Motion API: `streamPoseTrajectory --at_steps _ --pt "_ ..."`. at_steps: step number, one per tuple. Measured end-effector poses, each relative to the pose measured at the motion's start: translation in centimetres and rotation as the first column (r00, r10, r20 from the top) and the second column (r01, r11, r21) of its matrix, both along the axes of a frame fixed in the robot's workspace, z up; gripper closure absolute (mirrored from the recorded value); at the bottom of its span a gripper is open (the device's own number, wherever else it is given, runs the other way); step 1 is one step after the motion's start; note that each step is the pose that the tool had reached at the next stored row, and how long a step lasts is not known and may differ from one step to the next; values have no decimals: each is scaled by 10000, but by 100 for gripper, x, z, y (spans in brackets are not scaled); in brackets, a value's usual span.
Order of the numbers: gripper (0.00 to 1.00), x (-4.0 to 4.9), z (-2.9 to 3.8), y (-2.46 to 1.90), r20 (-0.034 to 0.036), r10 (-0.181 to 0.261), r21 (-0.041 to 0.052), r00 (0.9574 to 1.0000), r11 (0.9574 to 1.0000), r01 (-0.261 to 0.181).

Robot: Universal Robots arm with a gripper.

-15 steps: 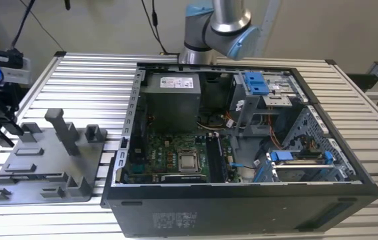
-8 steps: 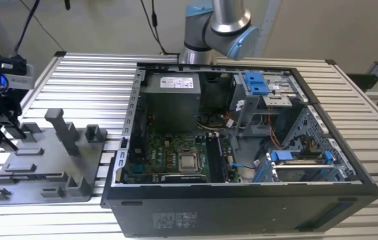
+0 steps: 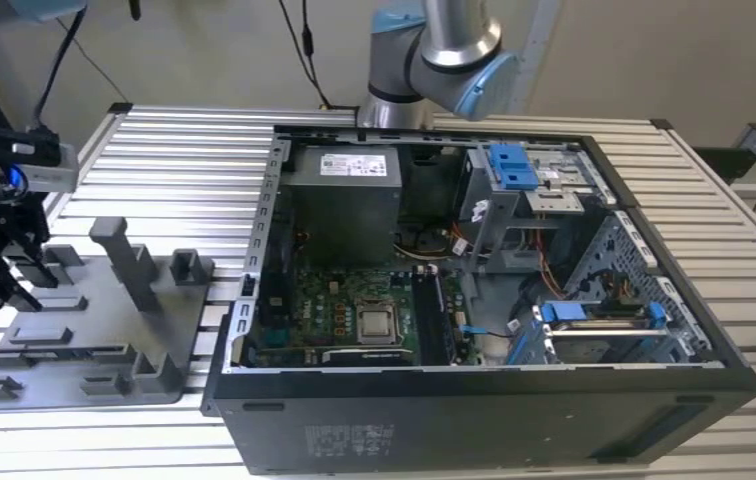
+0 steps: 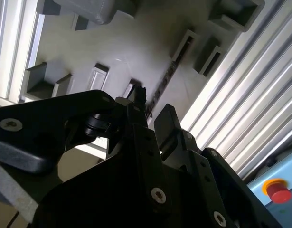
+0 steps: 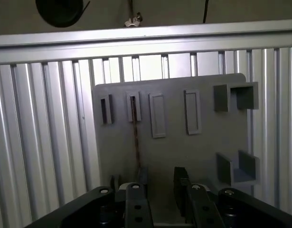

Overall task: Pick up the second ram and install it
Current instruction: 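Pick up the second ram and move it above second insertion slot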

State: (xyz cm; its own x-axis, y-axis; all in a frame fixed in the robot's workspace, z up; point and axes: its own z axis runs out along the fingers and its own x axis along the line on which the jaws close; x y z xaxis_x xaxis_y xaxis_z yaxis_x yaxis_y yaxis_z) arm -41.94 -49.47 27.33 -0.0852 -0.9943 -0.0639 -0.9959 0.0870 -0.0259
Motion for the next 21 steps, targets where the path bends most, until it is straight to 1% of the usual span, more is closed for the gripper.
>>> streamPoseTrajectory --at_steps 3,15,21 --pt "64 1 -27 -1 -2 28 -1 10000 10000 -28" --pt "64 1 -45 -1 -2 32 -1 10000 10000 -32" --pt "64 1 -77 -1 -1 32 1 10000 10000 -32"
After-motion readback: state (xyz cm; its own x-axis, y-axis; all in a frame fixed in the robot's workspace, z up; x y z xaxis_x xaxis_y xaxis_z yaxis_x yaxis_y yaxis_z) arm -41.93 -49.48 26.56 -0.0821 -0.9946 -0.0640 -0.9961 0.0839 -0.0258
